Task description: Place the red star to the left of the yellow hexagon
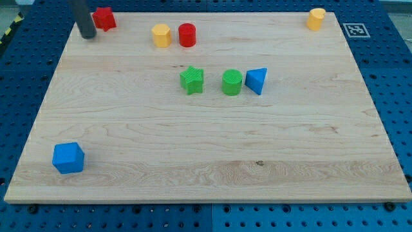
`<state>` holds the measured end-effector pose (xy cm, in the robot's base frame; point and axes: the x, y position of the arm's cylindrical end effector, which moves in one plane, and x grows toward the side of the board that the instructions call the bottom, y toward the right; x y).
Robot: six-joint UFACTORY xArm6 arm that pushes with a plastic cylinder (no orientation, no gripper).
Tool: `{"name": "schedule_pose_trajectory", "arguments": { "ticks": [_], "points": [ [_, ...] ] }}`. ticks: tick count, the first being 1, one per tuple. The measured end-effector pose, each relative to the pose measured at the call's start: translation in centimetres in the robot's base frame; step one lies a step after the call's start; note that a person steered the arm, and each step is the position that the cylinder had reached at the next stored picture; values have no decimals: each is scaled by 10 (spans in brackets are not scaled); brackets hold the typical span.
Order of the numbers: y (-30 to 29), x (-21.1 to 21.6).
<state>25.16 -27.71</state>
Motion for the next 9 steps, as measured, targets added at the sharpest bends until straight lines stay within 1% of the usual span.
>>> {"name": "schedule_pose_trajectory", "arguments": {
  "ticks": [1,2,3,4,5,6,8,9],
  "points": [
    [-28,-44],
    [-26,-61],
    [-25,-61],
    [-11,-61],
    [22,-60],
    [34,-60],
    [36,-49],
    [49,-41]
  ]
}}
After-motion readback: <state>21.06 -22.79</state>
